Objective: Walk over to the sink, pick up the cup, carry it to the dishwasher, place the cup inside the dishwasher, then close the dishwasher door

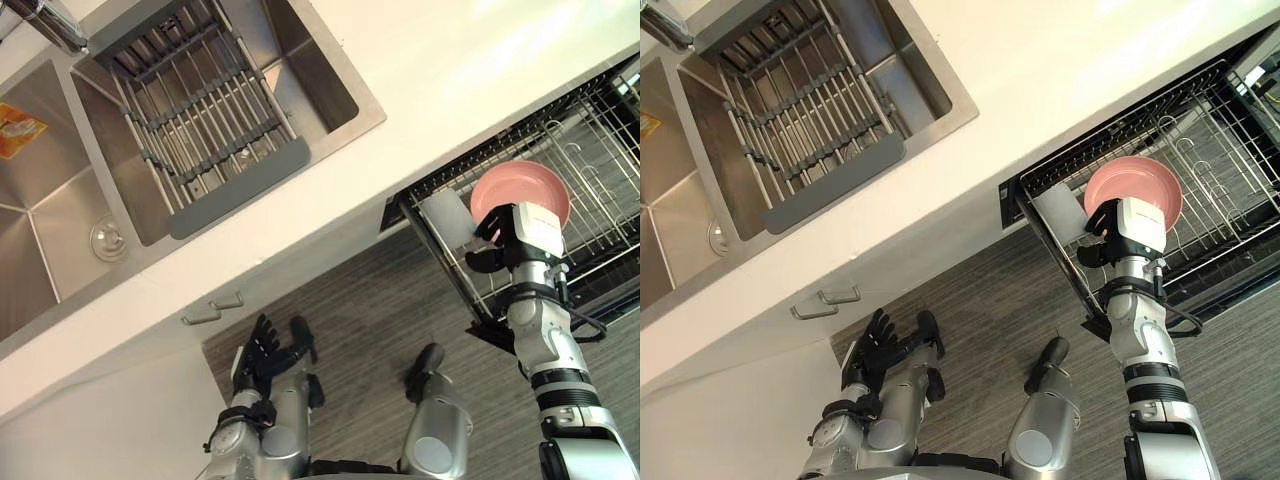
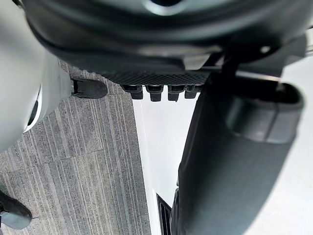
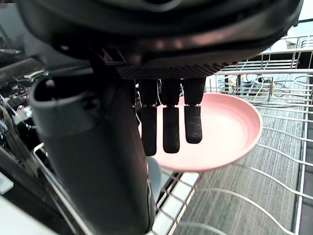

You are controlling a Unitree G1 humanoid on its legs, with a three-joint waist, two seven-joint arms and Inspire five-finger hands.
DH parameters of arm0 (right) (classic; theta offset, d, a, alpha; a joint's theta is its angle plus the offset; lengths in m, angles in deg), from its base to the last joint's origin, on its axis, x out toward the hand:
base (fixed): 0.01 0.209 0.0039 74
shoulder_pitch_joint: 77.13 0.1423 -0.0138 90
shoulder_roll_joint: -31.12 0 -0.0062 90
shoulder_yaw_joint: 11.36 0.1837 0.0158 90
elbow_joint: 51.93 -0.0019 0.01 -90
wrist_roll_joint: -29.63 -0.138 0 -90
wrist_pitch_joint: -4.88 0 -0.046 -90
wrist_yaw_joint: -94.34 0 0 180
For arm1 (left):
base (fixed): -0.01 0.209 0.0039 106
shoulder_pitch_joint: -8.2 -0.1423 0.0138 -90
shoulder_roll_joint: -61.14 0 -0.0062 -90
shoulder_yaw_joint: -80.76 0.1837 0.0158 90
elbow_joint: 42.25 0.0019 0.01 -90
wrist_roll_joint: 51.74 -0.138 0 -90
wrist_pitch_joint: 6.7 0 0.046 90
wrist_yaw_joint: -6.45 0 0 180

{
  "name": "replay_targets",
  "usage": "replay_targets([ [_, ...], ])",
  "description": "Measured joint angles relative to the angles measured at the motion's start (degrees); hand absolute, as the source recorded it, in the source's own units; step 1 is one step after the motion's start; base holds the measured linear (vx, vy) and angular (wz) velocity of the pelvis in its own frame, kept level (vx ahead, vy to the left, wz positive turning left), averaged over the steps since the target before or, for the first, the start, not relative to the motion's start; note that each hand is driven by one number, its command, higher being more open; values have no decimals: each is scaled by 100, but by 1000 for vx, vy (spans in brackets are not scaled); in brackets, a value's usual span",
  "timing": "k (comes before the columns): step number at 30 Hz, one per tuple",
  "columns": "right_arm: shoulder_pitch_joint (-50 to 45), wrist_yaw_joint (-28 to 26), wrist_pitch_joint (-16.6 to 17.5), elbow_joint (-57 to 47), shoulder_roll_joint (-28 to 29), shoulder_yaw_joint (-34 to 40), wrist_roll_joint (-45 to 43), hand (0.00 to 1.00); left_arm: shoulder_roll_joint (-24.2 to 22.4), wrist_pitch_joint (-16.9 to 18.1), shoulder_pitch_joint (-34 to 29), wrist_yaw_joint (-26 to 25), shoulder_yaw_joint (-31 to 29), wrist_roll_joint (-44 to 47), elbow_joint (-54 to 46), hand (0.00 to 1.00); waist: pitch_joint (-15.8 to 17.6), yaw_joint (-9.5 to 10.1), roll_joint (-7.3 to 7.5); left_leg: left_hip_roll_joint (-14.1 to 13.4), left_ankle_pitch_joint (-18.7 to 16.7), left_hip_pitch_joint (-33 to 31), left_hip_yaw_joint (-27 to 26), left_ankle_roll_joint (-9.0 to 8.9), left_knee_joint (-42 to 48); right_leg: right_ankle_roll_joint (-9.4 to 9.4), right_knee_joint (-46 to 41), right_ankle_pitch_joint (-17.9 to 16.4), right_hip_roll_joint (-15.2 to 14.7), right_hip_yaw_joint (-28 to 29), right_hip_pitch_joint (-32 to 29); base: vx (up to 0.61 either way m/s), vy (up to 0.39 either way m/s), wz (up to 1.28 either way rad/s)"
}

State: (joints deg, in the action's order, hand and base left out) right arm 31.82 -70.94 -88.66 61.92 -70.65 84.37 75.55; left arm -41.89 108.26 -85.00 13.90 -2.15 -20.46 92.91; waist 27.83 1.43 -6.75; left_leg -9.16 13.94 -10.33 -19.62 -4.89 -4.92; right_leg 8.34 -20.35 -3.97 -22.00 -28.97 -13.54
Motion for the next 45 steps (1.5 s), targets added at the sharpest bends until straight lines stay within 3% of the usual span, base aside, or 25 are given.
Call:
replay_targets([
  [8, -45, 874, 15, -947, 48, 588, -781, 100, 2, 42, -70, 5, -28, -221, -3, 100, -11, -67, 24, -5, -6, 204, 6, -6, -8, 59, 139, 44, 31, -31, 261, -19, -14, 0],
  [13, -50, 1322, 23, -1129, 54, 1038, -1298, 100, 40, 57, -186, 17, -167, -318, -50, 100, -137, -97, 209, -64, -54, 358, -28, -65, -10, 71, 346, 99, 133, -34, 468, 11, -29, -6],
  [17, -58, 1539, -69, -1047, -12, 1634, -2155, 100, 87, 56, -263, 53, -220, -318, -44, 100, -186, -138, 281, -90, -68, 498, -44, -76, -9, 92, 484, 149, 179, -55, 666, 16, -13, -2],
  [21, -37, 1644, -52, -123, -419, 2302, -3864, 100, 145, 45, -467, 68, -228, -321, -22, 100, -345, -197, 284, -96, -74, 623, -49, -84, -10, 106, 550, 170, 190, -61, 819, 4, -8, 0],
  [28, -45, 1600, 344, 1225, -514, 3173, -6716, 100, 171, -19, -588, 49, -219, -333, 37, 100, -402, -394, 222, -89, -126, 546, -216, -150, -39, 79, 517, 215, 197, 170, 522, -59, 1, -13],
  [30, -44, 1566, 436, 1445, -534, 3269, -7217, 100, 169, -25, -574, 46, -208, -373, 38, 100, -387, -414, 189, -81, -126, 447, -325, -150, -39, 64, 520, 276, 199, 293, 324, -47, 2, -25],
  [35, 14, 1424, 576, 1874, -775, 3440, -7887, 100, 129, -37, -551, 32, -45, -425, 52, 100, -381, -463, -66, -1, -95, 243, -438, -109, -31, 64, 532, 394, 159, 471, 16, 4, -5, -12],
  [36, 70, 1376, 591, 1950, -830, 3441, -7981, 0, 113, -40, -521, 32, -22, -426, 53, 100, -358, -464, -117, 17, -95, 223, -448, -109, -13, 68, 525, 400, 145, 504, -31, 23, -3, -9],
  [40, 237, 1124, 610, 2104, -894, 3441, -8063, 0, 90, -79, -369, 36, 81, -424, 52, 100, -307, -459, -245, 47, -92, 105, -450, -105, -13, 70, 477, 408, 113, 540, -192, 3, -2, -1],
  [45, 349, 405, 609, 2225, -891, 3116, -8052, 0, 21, -149, -173, 60, 162, -424, 100, 100, -232, -371, -378, 142, -88, -37, -440, -101, -11, 71, 364, 406, 3, 608, -414, -2, 0, 1],
])
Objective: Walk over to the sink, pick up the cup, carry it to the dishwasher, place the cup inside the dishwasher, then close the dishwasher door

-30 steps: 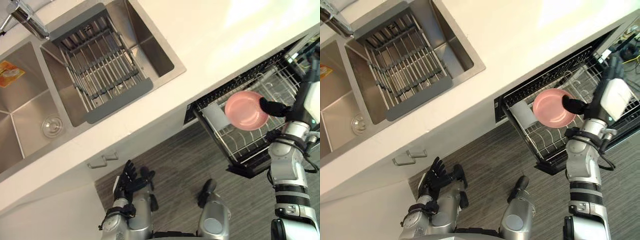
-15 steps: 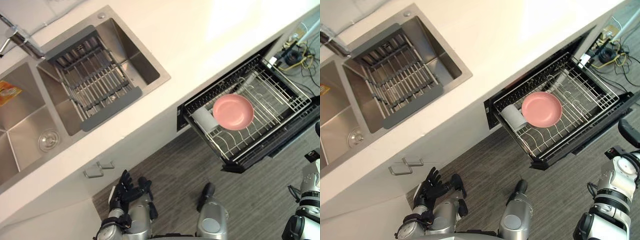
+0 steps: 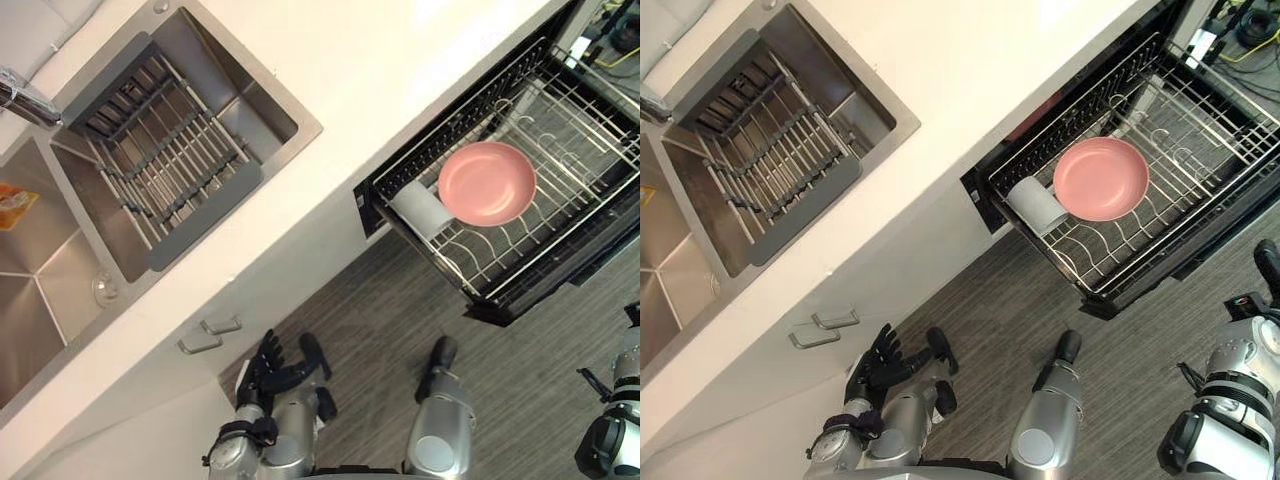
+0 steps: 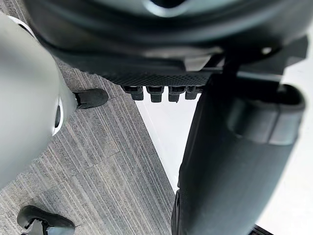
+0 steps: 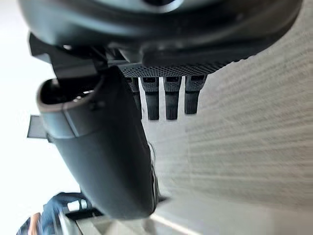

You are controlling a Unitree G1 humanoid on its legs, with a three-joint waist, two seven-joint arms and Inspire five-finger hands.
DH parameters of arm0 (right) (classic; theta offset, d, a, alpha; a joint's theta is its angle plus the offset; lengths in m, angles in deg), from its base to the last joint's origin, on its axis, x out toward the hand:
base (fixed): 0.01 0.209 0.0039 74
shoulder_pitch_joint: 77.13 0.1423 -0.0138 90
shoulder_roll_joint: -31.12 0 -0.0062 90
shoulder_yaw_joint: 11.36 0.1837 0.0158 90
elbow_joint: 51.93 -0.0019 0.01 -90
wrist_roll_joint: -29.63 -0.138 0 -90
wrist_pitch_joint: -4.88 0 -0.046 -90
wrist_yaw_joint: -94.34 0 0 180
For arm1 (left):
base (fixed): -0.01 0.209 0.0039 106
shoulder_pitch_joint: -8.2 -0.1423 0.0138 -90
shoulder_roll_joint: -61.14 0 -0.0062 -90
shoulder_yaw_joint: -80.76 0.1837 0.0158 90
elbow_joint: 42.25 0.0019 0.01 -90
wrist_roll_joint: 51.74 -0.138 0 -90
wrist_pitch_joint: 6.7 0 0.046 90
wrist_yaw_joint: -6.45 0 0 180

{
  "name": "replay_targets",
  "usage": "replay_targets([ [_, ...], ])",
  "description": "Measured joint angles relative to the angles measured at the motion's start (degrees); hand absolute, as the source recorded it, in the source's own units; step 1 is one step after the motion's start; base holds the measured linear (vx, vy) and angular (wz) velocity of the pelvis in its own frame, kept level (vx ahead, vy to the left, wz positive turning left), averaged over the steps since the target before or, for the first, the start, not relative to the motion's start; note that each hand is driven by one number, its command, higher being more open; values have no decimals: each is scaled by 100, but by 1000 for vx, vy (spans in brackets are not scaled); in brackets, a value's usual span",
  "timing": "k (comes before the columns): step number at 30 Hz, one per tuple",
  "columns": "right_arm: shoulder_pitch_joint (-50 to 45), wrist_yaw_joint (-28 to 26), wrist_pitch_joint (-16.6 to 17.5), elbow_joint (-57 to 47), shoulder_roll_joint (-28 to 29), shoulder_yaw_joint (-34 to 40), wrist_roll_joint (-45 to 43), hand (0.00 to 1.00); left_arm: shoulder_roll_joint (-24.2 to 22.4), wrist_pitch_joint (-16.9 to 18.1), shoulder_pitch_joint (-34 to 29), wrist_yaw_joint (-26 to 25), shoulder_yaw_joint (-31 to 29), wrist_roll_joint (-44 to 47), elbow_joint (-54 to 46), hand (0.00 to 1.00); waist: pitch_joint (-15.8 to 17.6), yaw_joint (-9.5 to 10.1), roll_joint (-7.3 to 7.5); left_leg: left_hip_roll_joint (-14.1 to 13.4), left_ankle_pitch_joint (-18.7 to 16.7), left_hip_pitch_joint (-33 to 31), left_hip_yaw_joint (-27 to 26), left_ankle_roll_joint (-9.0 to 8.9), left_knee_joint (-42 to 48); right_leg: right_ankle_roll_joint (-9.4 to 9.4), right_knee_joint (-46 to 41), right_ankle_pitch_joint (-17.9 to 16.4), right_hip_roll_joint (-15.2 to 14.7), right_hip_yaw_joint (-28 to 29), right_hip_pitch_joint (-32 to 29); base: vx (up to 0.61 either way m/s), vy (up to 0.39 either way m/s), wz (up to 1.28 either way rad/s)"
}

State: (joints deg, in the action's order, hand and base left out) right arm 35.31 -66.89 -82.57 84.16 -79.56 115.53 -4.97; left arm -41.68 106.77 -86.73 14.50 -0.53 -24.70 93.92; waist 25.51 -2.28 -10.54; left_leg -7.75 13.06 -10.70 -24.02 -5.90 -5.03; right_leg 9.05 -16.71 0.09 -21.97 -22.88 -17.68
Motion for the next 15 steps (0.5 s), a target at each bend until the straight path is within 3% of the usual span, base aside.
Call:
replay_targets([
  [4, 55, -485, 7, -83, 276, -315, 63, 0, -8, -37, 82, 11, 55, 1, 162, 100, 28, 26, -59, 51, 4, -43, 26, 6, 0, 5, -39, -3, -55, 0, -49, -6, -2, 5],
  [9, -53, -452, 153, -325, 469, -341, 234, 0, -92, -61, 86, 23, 69, 2, 191, 100, 55, 21, -100, 133, 11, -98, 182, 15, 1, 35, -151, -47, -173, -94, -50, -2, -7, 13],
  [15, -128, -251, 154, -747, 729, -391, 520, 0, -173, 79, 87, 70, 92, 8, 304, 100, 65, 15, -183, 361, 58, -82, 626, 75, 2, 108, -685, -336, -556, -349, 42, -17, -14, 31],
])
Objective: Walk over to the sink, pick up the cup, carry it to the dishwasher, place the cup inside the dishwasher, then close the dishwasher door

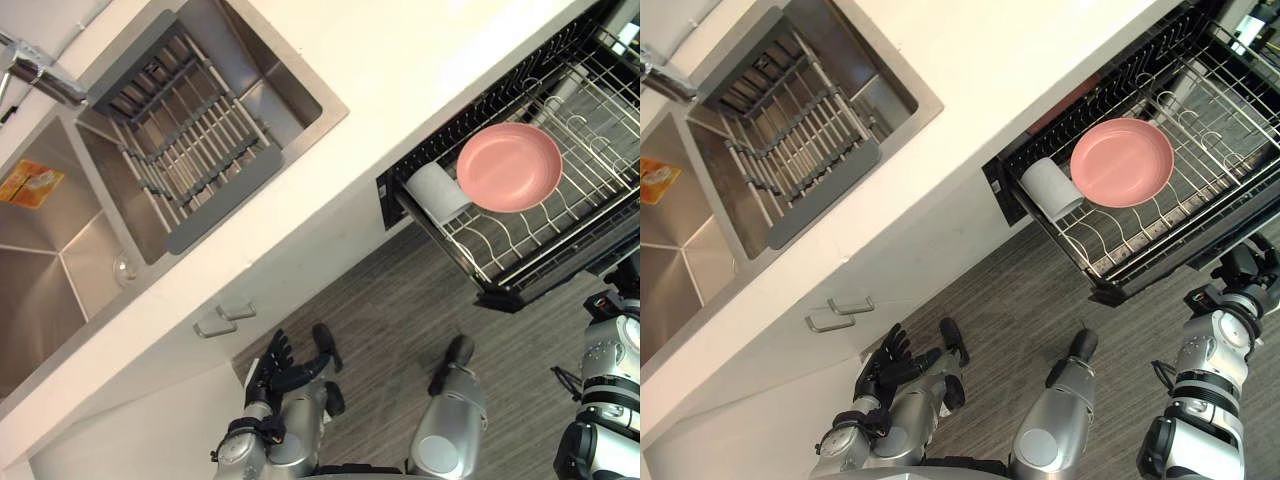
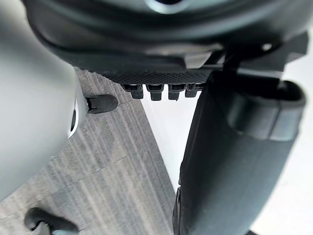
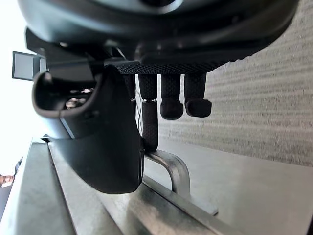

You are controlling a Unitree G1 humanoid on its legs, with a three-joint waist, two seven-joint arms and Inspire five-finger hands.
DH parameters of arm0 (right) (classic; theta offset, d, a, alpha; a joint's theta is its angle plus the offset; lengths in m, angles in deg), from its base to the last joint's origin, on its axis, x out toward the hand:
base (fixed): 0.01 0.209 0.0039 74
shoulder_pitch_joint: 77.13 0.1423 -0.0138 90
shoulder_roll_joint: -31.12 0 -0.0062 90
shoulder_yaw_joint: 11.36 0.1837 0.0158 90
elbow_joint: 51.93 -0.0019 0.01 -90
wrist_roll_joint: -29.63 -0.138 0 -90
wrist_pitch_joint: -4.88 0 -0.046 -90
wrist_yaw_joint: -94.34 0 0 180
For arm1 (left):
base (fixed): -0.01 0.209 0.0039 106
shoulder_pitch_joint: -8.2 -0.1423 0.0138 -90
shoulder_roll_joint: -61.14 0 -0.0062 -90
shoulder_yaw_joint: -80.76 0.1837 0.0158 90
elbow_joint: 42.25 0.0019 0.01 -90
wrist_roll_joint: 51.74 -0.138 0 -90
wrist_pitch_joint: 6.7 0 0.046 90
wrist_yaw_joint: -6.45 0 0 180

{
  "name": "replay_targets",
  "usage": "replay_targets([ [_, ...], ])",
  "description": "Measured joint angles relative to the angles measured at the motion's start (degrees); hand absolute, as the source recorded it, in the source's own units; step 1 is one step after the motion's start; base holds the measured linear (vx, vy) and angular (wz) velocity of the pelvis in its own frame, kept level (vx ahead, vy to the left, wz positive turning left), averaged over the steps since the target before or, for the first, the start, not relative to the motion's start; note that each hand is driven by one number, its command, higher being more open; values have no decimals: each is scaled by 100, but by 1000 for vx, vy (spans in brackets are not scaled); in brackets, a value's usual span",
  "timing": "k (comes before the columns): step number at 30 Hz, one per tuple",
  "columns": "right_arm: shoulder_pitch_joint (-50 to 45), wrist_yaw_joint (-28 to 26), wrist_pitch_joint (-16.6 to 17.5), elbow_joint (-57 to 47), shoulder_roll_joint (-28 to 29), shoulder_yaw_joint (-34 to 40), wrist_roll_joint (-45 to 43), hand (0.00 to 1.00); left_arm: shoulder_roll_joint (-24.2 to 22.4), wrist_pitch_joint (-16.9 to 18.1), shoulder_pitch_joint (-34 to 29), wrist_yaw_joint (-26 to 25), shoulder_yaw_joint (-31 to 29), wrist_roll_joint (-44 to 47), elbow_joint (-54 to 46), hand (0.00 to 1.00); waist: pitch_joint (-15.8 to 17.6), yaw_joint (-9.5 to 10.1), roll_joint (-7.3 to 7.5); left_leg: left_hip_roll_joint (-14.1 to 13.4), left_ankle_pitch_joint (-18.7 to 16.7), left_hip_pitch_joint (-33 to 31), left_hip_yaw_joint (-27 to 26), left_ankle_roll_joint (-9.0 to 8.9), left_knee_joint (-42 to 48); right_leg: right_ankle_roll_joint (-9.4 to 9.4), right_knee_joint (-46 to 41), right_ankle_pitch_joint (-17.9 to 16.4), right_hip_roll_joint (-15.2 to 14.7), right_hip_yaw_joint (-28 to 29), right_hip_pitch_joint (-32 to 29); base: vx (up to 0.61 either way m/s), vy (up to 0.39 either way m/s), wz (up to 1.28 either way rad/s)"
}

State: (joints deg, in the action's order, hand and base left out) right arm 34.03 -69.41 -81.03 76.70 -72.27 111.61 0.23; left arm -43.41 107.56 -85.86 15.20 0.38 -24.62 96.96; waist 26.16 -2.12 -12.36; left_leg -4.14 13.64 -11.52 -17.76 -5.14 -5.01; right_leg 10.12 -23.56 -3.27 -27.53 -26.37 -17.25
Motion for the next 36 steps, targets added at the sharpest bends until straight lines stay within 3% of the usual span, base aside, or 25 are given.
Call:
replay_targets([
  [7, 298, 222, -213, -73, -78, -1017, 268, 0, -95, 82, -6, 40, 99, 0, 45, 100, -30, 71, -165, 304, 43, 165, 728, 42, 0, 123, -560, -399, -511, -621, 562, -54, -1, 54],
  [13, 1681, 206, -636, 1058, -419, -2198, 651, 0, -226, 210, -130, 301, 104, 22, 46, 100, -150, 331, -473, 417, 174, 158, 1282, 31, 2, 156, -942, -707, -740, -1209, 957, -27, -48, 45],
  [14, 1902, 214, -756, 1357, -407, -2315, 723, 100, -238, 216, -205, 368, 106, 43, 49, 100, -179, 391, -510, 419, 230, 165, 1366, 69, 2, 165, -973, -753, -751, -1314, 1043, 17, -73, 30],
  [20, 2082, 118, -903, 1984, -466, -2569, 933, 100, -255, 325, -357, 520, 89, 99, 53, 100, -190, 447, -525, 383, 285, 210, 1595, 54, 4, 167, -963, -785, -735, -1643, 1356, 30, -89, 20],
  [25, 2082, 119, -897, 2154, -374, -2608, 934, 100, -254, 368, -358, 543, 78, 107, 82, 100, -199, 501, -536, 214, 260, 293, 1660, -11, 2, 128, -878, -799, -533, -1750, 1523, -14, -65, 1],
  [28, 1603, 44, -516, 2026, -217, -2367, 926, 100, -262, 364, -358, 588, 66, 116, 169, 100, -295, 554, -573, 118, 248, 355, 1720, -28, 2, 121, -736, -803, -375, -1891, 1690, 26, -73, 9],
  [31, 601, -609, 174, 1890, 201, -1970, 626, 100, -273, 274, -358, 822, -89, 316, 383, 100, -505, 612, -475, 99, 253, 361, 1862, -25, 3, 150, -565, -787, -267, -2101, 1912, 144, -96, 24],
  [33, -156, -1109, 746, 2168, 736, -1558, 569, 100, -271, 130, -407, 1172, -535, 478, 556, 100, -645, 641, -326, 75, 222, 361, 1958, -58, 6, 200, -332, -744, -132, -2294, 2125, 173, -86, 24],
  [34, -297, -1194, 817, 2289, 849, -1479, 544, 100, -264, 85, -435, 1247, -683, 496, 576, 100, -666, 659, -263, 58, 199, 353, 1972, -82, 11, 203, -272, -731, -87, -2326, 2163, 173, -80, 15],
  [36, -724, -1236, 944, 2696, 1114, -1154, 380, 100, -142, -118, -477, 1524, -1078, 564, 790, 100, -708, 772, -3, 7, 122, 297, 2018, -117, 58, 211, -5, -644, 82, -2427, 2259, 162, -66, 7],
])
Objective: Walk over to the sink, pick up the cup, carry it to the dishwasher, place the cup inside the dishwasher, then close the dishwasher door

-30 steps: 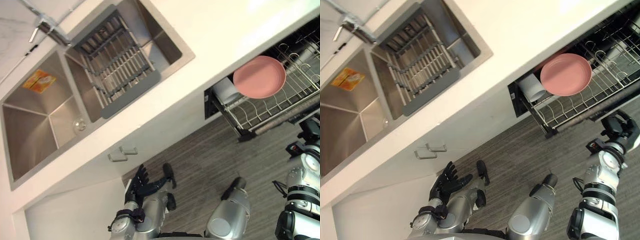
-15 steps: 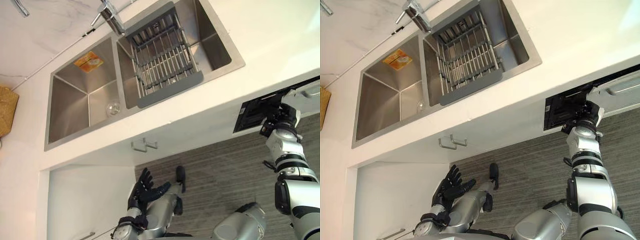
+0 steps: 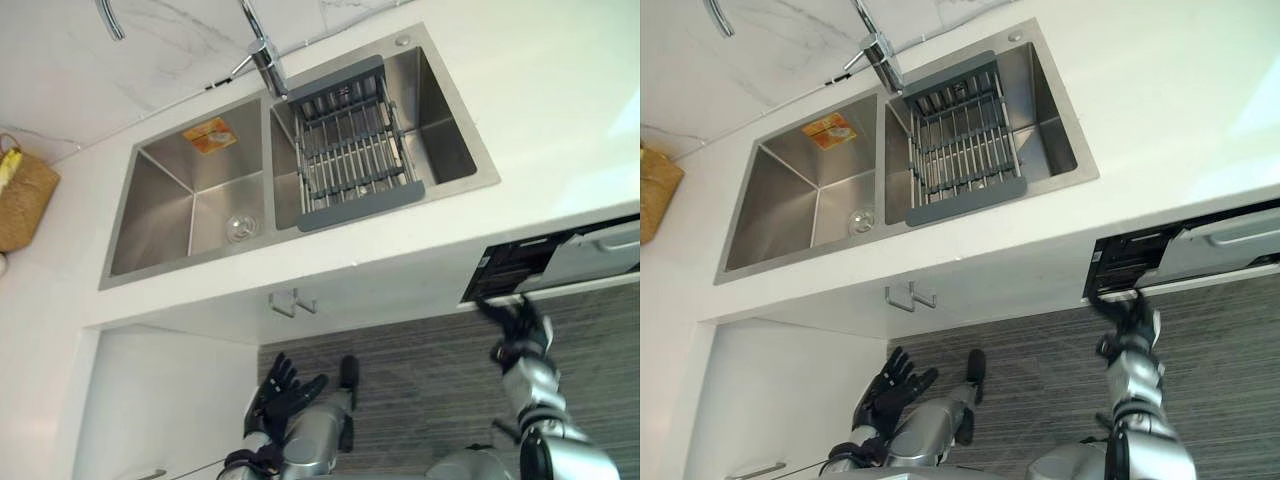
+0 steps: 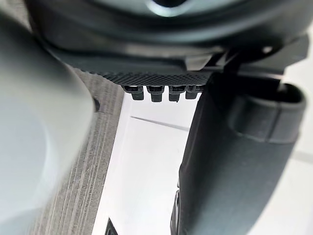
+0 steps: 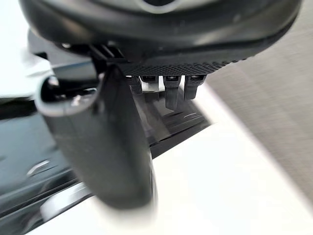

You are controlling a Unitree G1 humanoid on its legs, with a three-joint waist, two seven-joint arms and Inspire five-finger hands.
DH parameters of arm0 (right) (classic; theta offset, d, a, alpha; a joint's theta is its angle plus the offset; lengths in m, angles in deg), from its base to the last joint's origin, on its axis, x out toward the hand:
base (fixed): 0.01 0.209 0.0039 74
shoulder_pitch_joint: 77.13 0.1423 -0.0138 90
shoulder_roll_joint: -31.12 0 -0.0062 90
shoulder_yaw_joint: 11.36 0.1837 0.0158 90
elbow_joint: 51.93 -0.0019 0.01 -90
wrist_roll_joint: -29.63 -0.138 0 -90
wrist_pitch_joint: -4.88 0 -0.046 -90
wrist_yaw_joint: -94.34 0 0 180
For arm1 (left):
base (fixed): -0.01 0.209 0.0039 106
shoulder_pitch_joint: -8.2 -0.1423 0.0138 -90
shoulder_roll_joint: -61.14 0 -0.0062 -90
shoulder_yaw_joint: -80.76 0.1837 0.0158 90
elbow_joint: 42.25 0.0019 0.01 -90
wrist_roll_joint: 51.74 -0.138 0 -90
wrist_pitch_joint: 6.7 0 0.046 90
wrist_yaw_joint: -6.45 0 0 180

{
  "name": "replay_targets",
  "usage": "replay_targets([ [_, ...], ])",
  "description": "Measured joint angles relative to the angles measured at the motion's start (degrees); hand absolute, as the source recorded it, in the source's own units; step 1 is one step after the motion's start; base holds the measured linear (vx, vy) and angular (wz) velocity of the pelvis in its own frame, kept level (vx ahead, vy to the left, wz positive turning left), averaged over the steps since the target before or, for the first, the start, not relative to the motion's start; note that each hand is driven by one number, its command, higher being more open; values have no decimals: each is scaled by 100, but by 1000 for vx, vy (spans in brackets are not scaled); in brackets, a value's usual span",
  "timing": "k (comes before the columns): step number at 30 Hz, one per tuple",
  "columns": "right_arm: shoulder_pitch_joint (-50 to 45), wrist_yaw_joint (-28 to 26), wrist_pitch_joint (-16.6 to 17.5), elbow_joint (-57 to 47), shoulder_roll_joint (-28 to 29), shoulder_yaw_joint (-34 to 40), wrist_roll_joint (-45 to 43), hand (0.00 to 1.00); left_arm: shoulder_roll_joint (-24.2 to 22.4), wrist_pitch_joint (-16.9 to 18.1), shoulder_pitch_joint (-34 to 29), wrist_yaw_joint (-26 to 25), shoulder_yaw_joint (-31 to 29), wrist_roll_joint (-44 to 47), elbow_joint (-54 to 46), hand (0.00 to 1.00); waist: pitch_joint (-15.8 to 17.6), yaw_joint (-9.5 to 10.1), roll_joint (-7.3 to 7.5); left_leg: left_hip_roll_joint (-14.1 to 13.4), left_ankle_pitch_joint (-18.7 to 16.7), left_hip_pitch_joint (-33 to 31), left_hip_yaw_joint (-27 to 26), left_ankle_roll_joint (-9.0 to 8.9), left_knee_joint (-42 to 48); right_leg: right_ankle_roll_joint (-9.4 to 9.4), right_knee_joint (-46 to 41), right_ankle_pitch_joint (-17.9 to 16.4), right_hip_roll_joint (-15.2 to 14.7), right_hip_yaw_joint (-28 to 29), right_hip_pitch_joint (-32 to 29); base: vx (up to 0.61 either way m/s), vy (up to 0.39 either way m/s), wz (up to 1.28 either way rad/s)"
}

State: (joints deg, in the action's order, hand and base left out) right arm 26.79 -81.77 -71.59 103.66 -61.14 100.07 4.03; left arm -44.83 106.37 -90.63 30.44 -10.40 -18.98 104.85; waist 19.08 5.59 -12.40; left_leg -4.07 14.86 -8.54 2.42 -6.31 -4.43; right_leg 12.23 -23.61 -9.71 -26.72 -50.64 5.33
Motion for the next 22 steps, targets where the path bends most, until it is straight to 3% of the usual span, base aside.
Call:
replay_targets([
  [1, -48, 62, 23, 63, 62, 98, -6, 100, 47, -73, -39, 50, -70, 14, 21, 100, 5, 15, 78, -14, -31, -21, -1, -6, 26, -2, 61, 23, 34, 1, 0, 144, -43, -4],
  [5, -470, 808, 227, 84, 409, 463, 421, 100, 285, -702, -153, 104, -470, 198, 198, 100, -127, 147, 655, 13, -273, -48, -50, -33, 92, -137, 271, 179, 115, 73, 2, 127, -11, -8],
  [6, -573, 934, 227, 68, 478, 467, 511, 100, 320, -807, -158, 105, -558, 198, 203, 100, -176, 147, 774, 13, -321, -34, -36, -6, 93, -286, 223, 243, 113, 121, -3, 99, 28, 8],
  [7, -806, 1089, 202, -29, 593, 466, 522, 100, 355, -844, -159, 99, -640, 189, 205, 100, -238, 140, 886, -9, -406, 83, 14, 33, 83, -756, -6, 420, 104, 318, -5, 96, 39, 12],
  [8, -931, 1128, 171, -106, 650, 465, 522, 100, 366, -848, -167, 94, -639, 192, 208, 100, -271, 138, 917, -16, -434, 151, 21, 61, 78, -935, -107, 515, 106, 477, -4, 132, 76, 26],
  [10, -1531, 1139, 24, -351, 1007, 442, 563, 100, 475, -845, -303, -15, -625, 200, 183, 100, -531, 84, 1170, 65, -560, 294, 131, 223, 130, -1465, -419, 978, 186, 1487, -12, 169, 80, 62],
  [11, -1673, 1120, 0, -354, 1090, 428, 563, 100, 491, -839, -332, -95, -622, 195, 184, 100, -617, 54, 1164, 78, -577, 331, 243, 255, 141, -1481, -519, 1087, 237, 1718, -31, 171, -3, 98],
  [12, -1839, 1070, -55, -338, 1307, 407, 566, 100, 513, -814, -320, -309, -635, 169, 188, 100, -667, -19, 1166, 3, -584, 345, 536, 279, 139, -981, -473, 683, 651, 2273, -61, 120, -66, 83],
  [13, -1904, 1023, -78, -339, 1432, 404, 571, 100, 554, -783, -304, -431, -655, 143, 187, 100, -682, -35, 1203, -23, -571, 343, 670, 296, 108, -905, -278, 410, 951, 2458, -76, 97, -138, 92],
  [14, -1937, 971, -99, -329, 1641, 377, 583, 100, 599, -780, -266, -649, -754, 4, 200, 100, -724, -55, 1304, -30, -499, 353, 841, 341, 22, -899, 204, 77, 1451, 2709, -141, 32, -182, 63],
  [15, -1920, 920, -99, -314, 1739, 273, 644, 100, 599, -782, -235, -859, -812, -175, 203, 100, -725, -46, 1373, 15, -476, 405, 888, 336, -39, -940, 756, -32, 1834, 2868, -204, 13, -181, 47],
  [17, -1877, 667, -133, -368, 1786, 277, 727, 100, 574, -833, -161, -1043, -967, -355, 216, 100, -733, -110, 1477, 189, -493, 442, 870, 337, -56, -887, 1269, -23, 1991, 3005, -203, -37, -156, 30],
  [19, -1883, 440, -261, -492, 1802, 297, 727, 100, 475, -842, -116, -1148, -1115, -362, 176, 100, -803, -98, 1469, 197, -573, 385, 547, 383, 95, -833, 1264, -78, 1942, 2942, -252, 31, -56, 23],
  [20, -1893, 326, -350, -588, 1850, 298, 726, 100, 416, -862, -93, -1159, -1212, -455, 176, 100, -807, -119, 1457, 187, -622, 297, 458, 322, 353, -821, 1248, -93, 1930, 2867, -177, 87, -24, 19],
  [22, -1912, 262, -465, -677, 1965, 308, 730, 100, 410, -881, -73, -1153, -1375, -594, 166, 100, -802, -83, 1541, 246, -712, 330, 460, 309, 482, -764, 1292, -102, 1894, 2810, 7, 90, -25, 13],
])
